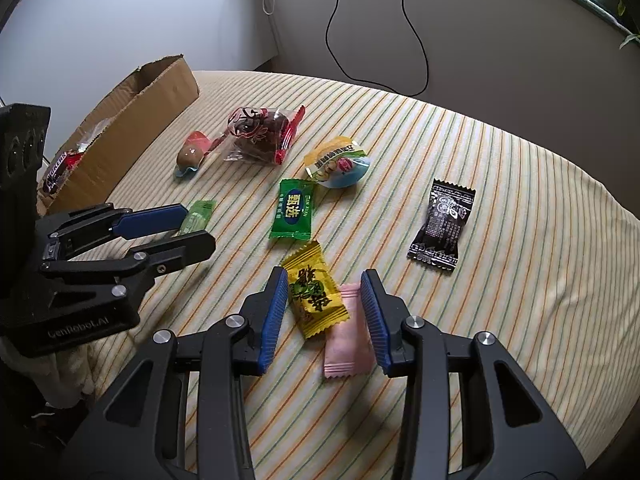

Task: Organize snacks
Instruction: 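Grasp the light green candy with the left tool while the right tool grasps the yellow candy, then carry the light green candy with the left tool while the right tool carries the yellow candy into the box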

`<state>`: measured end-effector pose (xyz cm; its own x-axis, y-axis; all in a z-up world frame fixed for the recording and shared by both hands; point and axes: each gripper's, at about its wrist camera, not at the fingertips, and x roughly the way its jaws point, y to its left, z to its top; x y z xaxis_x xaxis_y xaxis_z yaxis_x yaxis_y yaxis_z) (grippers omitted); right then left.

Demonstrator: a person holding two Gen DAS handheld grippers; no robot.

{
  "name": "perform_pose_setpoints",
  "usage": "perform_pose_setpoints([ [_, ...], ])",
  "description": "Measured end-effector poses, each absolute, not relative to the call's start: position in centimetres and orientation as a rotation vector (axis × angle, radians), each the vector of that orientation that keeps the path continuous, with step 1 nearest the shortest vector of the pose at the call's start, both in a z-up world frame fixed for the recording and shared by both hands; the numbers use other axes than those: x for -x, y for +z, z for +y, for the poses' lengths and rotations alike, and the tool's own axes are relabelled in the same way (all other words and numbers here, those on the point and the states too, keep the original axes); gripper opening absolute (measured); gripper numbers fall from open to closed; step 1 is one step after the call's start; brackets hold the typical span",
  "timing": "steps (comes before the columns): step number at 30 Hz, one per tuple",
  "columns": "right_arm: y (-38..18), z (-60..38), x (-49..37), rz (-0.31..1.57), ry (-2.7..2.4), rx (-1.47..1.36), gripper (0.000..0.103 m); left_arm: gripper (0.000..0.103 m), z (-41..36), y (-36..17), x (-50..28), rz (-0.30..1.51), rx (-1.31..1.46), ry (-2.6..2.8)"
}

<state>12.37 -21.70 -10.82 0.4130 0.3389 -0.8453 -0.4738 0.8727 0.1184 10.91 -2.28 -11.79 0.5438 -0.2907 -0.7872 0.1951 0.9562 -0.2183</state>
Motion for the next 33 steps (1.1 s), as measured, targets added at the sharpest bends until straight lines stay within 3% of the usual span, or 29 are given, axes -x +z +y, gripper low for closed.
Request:
perform_pose_setpoints([
  [11,-11.0,-20.0,-12.0,1.001,0.517,0.259,0.04,0.021,-2.9,-12.0,-10.5,0.935,0.006,-0.276],
  [14,-11.2,-19.5,-11.8,0.993,0.508,0.299,0.04,0.02,-2.9,-12.1,-10.3,0.933,0.008,-0.275],
  [18,-11.2,-19.3,-11.7,0.99,0.495,0.309,0.022,0.02,-2.7,-12.1,-10.1,0.932,0.022,-0.278],
  [33,-8.5,-20.8,-11.4,0.942,0.483,0.181,0.021,0.019,0.1,-9.7,-8.6,0.865,0.093,-0.278],
])
